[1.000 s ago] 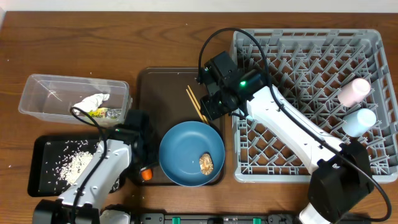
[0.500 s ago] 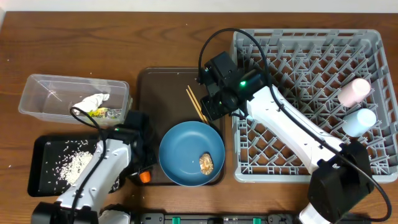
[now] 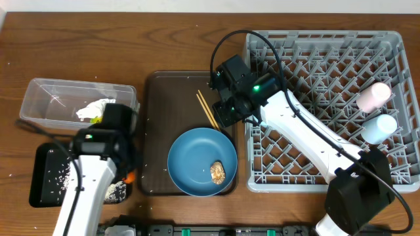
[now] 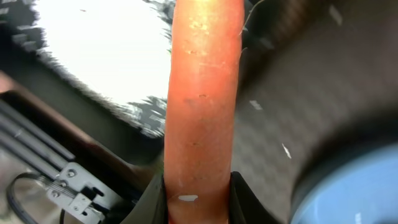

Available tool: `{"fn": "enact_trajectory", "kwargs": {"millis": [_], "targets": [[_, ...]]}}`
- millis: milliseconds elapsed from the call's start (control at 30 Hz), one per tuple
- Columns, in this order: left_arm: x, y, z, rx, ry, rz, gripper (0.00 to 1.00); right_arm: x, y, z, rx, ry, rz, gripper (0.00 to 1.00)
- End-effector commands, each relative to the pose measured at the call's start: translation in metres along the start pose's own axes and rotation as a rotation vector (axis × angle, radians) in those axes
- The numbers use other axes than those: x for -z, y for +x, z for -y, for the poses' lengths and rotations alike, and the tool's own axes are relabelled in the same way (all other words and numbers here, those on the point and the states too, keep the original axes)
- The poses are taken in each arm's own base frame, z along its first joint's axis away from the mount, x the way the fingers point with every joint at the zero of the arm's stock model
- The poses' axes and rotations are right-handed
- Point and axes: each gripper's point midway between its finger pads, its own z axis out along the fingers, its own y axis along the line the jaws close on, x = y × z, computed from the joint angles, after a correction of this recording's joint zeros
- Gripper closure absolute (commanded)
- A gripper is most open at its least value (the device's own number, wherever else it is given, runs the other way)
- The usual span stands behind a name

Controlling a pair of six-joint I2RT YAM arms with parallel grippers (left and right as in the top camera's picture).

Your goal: Sort waste into correct bins and load items into the dishwasher rack

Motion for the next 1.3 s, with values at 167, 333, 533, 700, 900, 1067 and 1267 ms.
{"fn": "enact_trajectory", "kwargs": {"millis": [167,333,533,700,900,1067,1267], "targets": [[-0.033,-0.036,-0.051,0.425,-0.087,0.061,0.93,0.01,-0.002,-0.005,0.01,-0.003,0.025,0.71],[-0.063,-0.035,-0.055,0.568,-0.05,-0.007,0.93,0.011,-0.003,-0.005,0.01,-0.003,0.028,0.7],[-0.071,-0.054,-0.052,0.615,-0.008,0.029,0.85,0.018,-0.005,-0.007,0.013,-0.006,0.046,0.7],[-0.069,-0.065,-0.038,0.529,0.07,0.048,0.68,0.041,-0.013,0.001,0.005,0.019,0.112,0.67],[-0.056,-0.066,-0.027,0.356,0.124,0.019,0.28,0.104,-0.025,0.015,-0.014,0.072,0.281,0.57],[-0.033,-0.063,-0.009,0.245,0.232,-0.021,0.25,0.163,-0.026,0.024,-0.038,0.081,0.433,0.53],[0.015,-0.044,0.059,-0.181,0.516,-0.019,0.25,0.221,-0.021,0.041,-0.08,0.113,0.587,0.5]]}}
